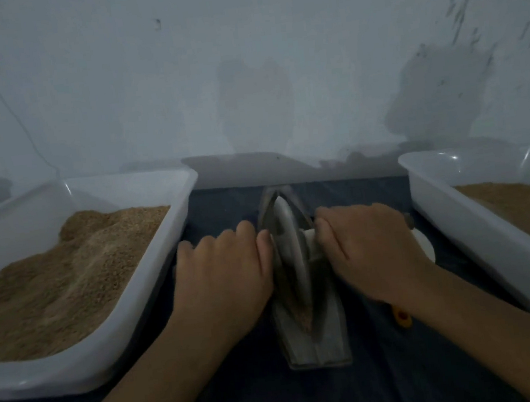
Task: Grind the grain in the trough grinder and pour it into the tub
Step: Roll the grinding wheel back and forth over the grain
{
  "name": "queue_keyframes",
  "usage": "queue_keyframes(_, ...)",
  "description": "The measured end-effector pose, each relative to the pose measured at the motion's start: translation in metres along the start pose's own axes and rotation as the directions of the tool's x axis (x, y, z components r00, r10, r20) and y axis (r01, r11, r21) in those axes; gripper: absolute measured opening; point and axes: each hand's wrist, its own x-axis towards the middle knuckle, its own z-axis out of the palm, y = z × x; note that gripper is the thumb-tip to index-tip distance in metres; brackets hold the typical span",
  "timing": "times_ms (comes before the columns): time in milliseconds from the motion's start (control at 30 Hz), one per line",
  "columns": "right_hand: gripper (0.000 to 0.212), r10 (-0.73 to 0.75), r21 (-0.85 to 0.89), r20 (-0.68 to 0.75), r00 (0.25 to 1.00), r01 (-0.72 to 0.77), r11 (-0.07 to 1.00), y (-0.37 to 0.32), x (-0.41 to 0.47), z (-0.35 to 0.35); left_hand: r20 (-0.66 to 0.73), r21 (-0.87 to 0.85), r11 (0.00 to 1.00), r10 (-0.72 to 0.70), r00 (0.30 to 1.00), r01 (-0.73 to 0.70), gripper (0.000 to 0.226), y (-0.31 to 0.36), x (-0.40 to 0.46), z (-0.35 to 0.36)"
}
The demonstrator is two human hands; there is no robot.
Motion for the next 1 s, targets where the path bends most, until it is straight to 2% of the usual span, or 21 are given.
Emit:
queue_keyframes(100, 0.029, -0.027, -0.051, -0.107, 0.994, 0.021, 0.998, -0.008, -0.023, -0.007, -0.019, -0.053, 0.999, -0.004, 1.000, 0.003, 0.041, -0.001, -0.018, -0.004)
queue_keyframes(200, 0.036, -0.034, -0.038, -0.090, 0.995, 0.031, 0.999, -0.003, -0.006, 0.002, 0.041, -0.046, 0.998, 0.055, 0.998, -0.053, 0.031, -0.009, 0.005, 0.006)
queue_keyframes(267, 0.037, -0.059, -0.121, -0.004, 0.998, 0.058, 0.991, 0.012, 0.029, 0.018, 0.115, 0.036, 0.996, 0.075, 0.991, -0.079, 0.023, -0.012, 0.038, 0.018)
queue_keyframes(300, 0.035, -0.019, -0.132, 0.092, 0.996, 0.031, 0.991, 0.023, 0.048, 0.028, 0.133, 0.072, 0.995, 0.057, 0.989, -0.067, 0.023, -0.011, 0.057, 0.024)
queue_keyframes(367, 0.029, 0.059, -0.100, 0.285, 0.957, -0.032, 0.995, 0.041, 0.080, 0.043, 0.164, 0.065, 0.998, -0.023, 0.986, 0.012, 0.028, -0.006, 0.093, 0.031)
queue_keyframes(433, 0.023, 0.092, -0.084, 0.361, 0.928, -0.065, 0.994, 0.052, 0.088, 0.055, 0.173, 0.003, 0.994, -0.110, 0.979, 0.111, 0.036, -0.001, 0.119, 0.034)
queue_keyframes(500, 0.015, 0.060, -0.153, 0.308, 0.949, -0.013, 0.988, 0.053, 0.074, 0.056, 0.135, -0.041, 0.981, -0.183, 0.974, 0.190, 0.040, 0.000, 0.121, 0.031)
queue_keyframes(567, 0.017, -0.011, -0.219, 0.191, 0.982, 0.054, 0.974, 0.040, 0.048, 0.047, 0.084, 0.035, 0.998, -0.048, 0.995, 0.045, 0.030, -0.003, 0.098, 0.022)
queue_keyframes(633, 0.033, 0.050, -0.127, 0.058, 0.997, -0.042, 0.991, 0.021, 0.023, 0.029, 0.077, 0.056, 0.992, 0.110, 0.991, -0.115, 0.022, -0.008, 0.061, 0.015)
queue_keyframes(667, 0.037, 0.074, -0.041, -0.006, 0.997, -0.074, 0.996, 0.011, 0.011, 0.017, 0.072, 0.059, 0.985, 0.160, 0.984, -0.165, 0.023, -0.012, 0.040, 0.011)
queue_keyframes(700, 0.037, 0.045, 0.012, -0.058, 0.997, -0.045, 0.999, 0.004, -0.001, 0.008, 0.050, 0.040, 0.979, 0.197, 0.979, -0.199, 0.029, -0.015, 0.022, 0.005)
queue_keyframes(800, 0.033, -0.078, -0.009, -0.169, 0.982, 0.078, 0.997, -0.004, -0.026, -0.004, -0.058, -0.045, 0.956, 0.287, 0.956, -0.290, 0.038, -0.016, -0.017, -0.003)
queue_keyframes(833, 0.034, -0.079, -0.012, -0.175, 0.981, 0.078, 0.997, -0.004, -0.025, -0.005, -0.095, -0.031, 0.953, 0.297, 0.950, -0.301, 0.038, -0.016, -0.018, -0.002)
queue_keyframes(900, 0.040, -0.042, -0.024, -0.142, 0.989, 0.039, 0.999, -0.003, -0.010, -0.001, -0.033, 0.055, 0.968, 0.248, 0.968, -0.246, 0.037, -0.016, -0.002, 0.000)
queue_keyframes(1000, 0.045, 0.044, -0.147, 0.024, 0.999, -0.040, 0.988, 0.012, 0.037, 0.024, 0.062, 0.145, 0.980, 0.127, 0.990, -0.135, 0.023, -0.012, 0.044, 0.020)
